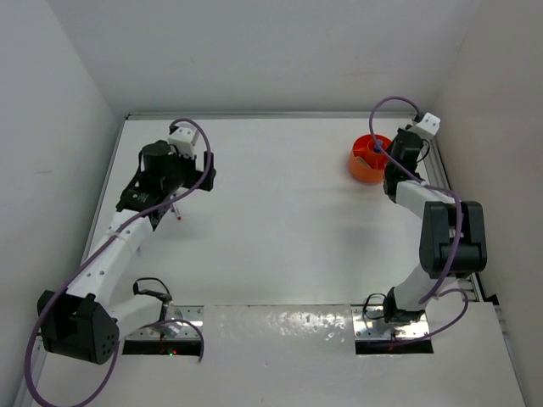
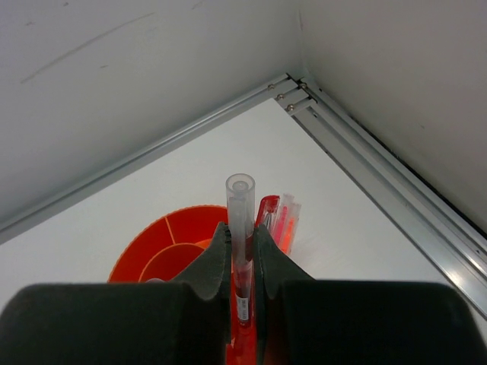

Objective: Sort the stationery into containers
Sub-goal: Place the pen in the storage box, then pick up the pen from the corner of the board.

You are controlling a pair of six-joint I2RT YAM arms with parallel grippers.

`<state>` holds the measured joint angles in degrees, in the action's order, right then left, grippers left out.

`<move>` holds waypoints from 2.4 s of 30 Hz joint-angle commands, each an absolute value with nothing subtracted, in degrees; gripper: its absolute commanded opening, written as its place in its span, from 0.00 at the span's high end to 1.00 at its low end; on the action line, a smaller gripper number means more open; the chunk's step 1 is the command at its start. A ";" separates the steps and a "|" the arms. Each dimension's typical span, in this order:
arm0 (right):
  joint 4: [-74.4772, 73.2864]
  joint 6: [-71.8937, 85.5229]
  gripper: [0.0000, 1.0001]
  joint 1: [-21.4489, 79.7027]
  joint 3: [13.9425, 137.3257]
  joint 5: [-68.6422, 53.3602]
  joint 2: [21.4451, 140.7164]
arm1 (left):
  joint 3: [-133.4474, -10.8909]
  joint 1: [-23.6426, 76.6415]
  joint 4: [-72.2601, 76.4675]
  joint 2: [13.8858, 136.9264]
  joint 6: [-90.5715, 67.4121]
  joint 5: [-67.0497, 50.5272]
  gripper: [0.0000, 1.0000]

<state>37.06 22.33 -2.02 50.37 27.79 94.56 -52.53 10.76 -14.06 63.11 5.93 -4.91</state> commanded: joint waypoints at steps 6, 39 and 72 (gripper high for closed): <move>40.61 24.79 1.00 -2.02 48.08 26.46 95.19 | -52.73 9.76 -11.60 62.84 6.06 -4.48 0.00; 28.49 12.40 0.24 12.29 44.47 27.35 76.91 | -68.36 -2.36 -42.74 76.09 7.45 9.16 0.24; 17.31 4.57 0.30 39.90 52.74 24.78 73.57 | -69.52 -27.16 -47.11 109.16 19.60 -1.49 0.34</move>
<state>16.19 6.28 39.33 51.94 21.78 75.96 -68.45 -26.74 -49.36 108.38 18.92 -0.23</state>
